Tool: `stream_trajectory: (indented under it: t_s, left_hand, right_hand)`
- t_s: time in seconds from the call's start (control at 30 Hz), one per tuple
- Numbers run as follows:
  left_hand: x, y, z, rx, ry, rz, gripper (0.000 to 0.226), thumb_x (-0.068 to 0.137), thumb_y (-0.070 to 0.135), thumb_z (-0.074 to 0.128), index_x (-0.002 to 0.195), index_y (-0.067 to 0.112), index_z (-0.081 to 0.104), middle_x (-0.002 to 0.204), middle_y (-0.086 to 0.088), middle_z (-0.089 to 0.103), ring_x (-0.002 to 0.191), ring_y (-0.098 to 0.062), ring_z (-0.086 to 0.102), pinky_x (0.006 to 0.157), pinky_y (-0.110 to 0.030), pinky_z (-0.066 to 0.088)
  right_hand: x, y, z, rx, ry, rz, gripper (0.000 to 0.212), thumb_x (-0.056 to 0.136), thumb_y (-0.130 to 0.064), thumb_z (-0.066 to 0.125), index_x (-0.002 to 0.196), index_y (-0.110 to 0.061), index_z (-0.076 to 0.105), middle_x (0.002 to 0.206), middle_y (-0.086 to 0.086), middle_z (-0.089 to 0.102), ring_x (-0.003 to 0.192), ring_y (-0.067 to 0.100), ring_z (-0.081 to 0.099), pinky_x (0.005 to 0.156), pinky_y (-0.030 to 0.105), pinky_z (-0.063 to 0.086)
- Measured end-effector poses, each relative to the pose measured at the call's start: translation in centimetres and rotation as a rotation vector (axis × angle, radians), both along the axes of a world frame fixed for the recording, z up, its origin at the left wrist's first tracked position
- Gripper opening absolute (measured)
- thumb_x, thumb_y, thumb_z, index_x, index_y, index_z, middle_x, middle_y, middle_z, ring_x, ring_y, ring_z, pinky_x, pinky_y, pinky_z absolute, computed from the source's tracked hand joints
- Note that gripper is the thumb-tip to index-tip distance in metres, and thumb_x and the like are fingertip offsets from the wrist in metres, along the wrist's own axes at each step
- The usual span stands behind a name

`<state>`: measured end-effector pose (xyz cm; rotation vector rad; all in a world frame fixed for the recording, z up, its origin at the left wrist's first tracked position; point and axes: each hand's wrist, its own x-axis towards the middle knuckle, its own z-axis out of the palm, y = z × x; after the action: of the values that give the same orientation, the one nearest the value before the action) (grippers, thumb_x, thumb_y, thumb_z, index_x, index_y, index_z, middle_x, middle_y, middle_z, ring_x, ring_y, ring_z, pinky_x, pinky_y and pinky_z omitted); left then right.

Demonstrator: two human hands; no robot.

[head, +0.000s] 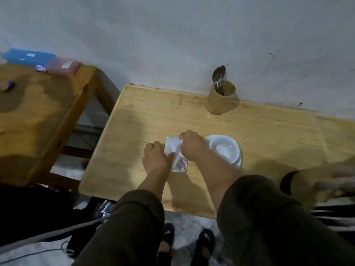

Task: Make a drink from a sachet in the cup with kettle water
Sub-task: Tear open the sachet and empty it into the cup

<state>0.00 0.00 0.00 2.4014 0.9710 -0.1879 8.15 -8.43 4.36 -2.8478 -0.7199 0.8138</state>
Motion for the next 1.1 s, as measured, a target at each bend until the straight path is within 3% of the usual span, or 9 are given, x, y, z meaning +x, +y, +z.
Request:
stream_trajectory:
  t_s: [0.17,0.33,0.5,0.57,0.7,0.8,0.87,0.97,1.1]
  left_hand:
    - [0.3,1.4,-0.9,0.000,-0.023,0.001,0.047,0.080,0.038,0.070,0.118,0.014,0.056,0.122,-0.007,0.056,0.118,-0.024,0.051,0.090,-0.037,0.046]
    - [0.5,1.0,-1.5,-0.050,-0.100,0.033,0.037,0.083,0.026,0.068,0.117,0.015,0.059,0.120,-0.006,0.060,0.117,-0.024,0.052,0.091,-0.037,0.045]
    - [1.5,1.0,-1.6,-0.158,-0.097,0.102,0.036,0.084,0.015,0.068,0.118,0.012,0.058,0.119,-0.007,0.064,0.116,-0.024,0.055,0.094,-0.037,0.048]
    - [1.9,1.1,-1.8,-0.184,-0.067,0.098,0.040,0.084,0.014,0.068,0.122,0.012,0.056,0.118,-0.007,0.066,0.114,-0.024,0.056,0.093,-0.037,0.049]
    - [2.1,1.3,-1.5,-0.207,-0.086,0.088,0.045,0.082,0.009,0.067,0.124,0.014,0.052,0.126,-0.008,0.055,0.117,-0.025,0.053,0.093,-0.033,0.047]
    - [2.1,1.9,-1.1,-0.266,-0.115,0.090,0.045,0.082,0.013,0.064,0.126,0.018,0.054,0.130,-0.010,0.048,0.121,-0.025,0.051,0.099,-0.035,0.045]
    - [2.3,2.5,-0.5,-0.288,-0.125,0.052,0.032,0.084,0.018,0.061,0.116,0.017,0.062,0.121,-0.009,0.060,0.116,-0.027,0.057,0.098,-0.040,0.047]
    - [2.4,3.1,1.4,-0.438,-0.194,0.026,0.022,0.092,0.015,0.052,0.108,0.010,0.066,0.110,-0.011,0.071,0.104,-0.027,0.063,0.093,-0.036,0.049]
    - [2.7,3.7,4.5,-0.468,-0.246,-0.109,0.020,0.094,0.012,0.047,0.102,0.011,0.065,0.097,-0.009,0.068,0.086,-0.019,0.055,0.072,-0.025,0.040]
  right_hand:
    - [1.3,1.2,-2.0,-0.073,-0.006,-0.035,0.038,0.089,-0.009,0.049,0.127,-0.012,0.052,0.125,0.009,0.055,0.111,0.029,0.059,0.094,0.037,0.051]
    - [1.7,2.1,-3.4,-0.073,-0.056,-0.171,0.027,0.087,-0.021,0.057,0.112,-0.011,0.054,0.111,0.009,0.064,0.099,0.028,0.063,0.074,0.033,0.046]
    - [1.8,2.6,-3.8,-0.082,-0.010,-0.227,0.029,0.085,-0.020,0.061,0.111,-0.011,0.054,0.108,0.008,0.066,0.097,0.028,0.064,0.072,0.032,0.042]
    - [1.7,2.7,-3.9,-0.084,-0.028,-0.205,0.023,0.085,-0.023,0.058,0.106,-0.012,0.061,0.109,0.008,0.067,0.097,0.027,0.063,0.075,0.031,0.045]
    - [1.3,2.9,-3.6,-0.061,-0.018,-0.136,0.039,0.088,-0.037,0.046,0.108,-0.010,0.065,0.120,0.013,0.058,0.111,0.030,0.055,0.096,0.037,0.046]
    - [0.7,2.3,-2.0,0.069,0.102,-0.237,0.036,0.087,-0.036,0.051,0.105,-0.009,0.066,0.113,0.012,0.065,0.106,0.032,0.060,0.091,0.035,0.047]
    - [0.2,1.8,-0.4,0.206,0.180,-0.331,0.033,0.089,-0.035,0.053,0.096,-0.005,0.065,0.099,0.012,0.067,0.098,0.031,0.062,0.085,0.035,0.047]
    - [-0.2,0.8,1.3,0.323,0.195,-0.379,0.022,0.083,-0.033,0.064,0.082,-0.013,0.057,0.087,0.007,0.059,0.085,0.025,0.056,0.078,0.035,0.045]
    - [0.0,-0.3,4.0,0.475,0.212,-0.498,0.047,0.074,-0.030,0.077,0.114,-0.016,0.058,0.089,-0.001,0.060,0.088,0.021,0.060,0.079,0.031,0.047]
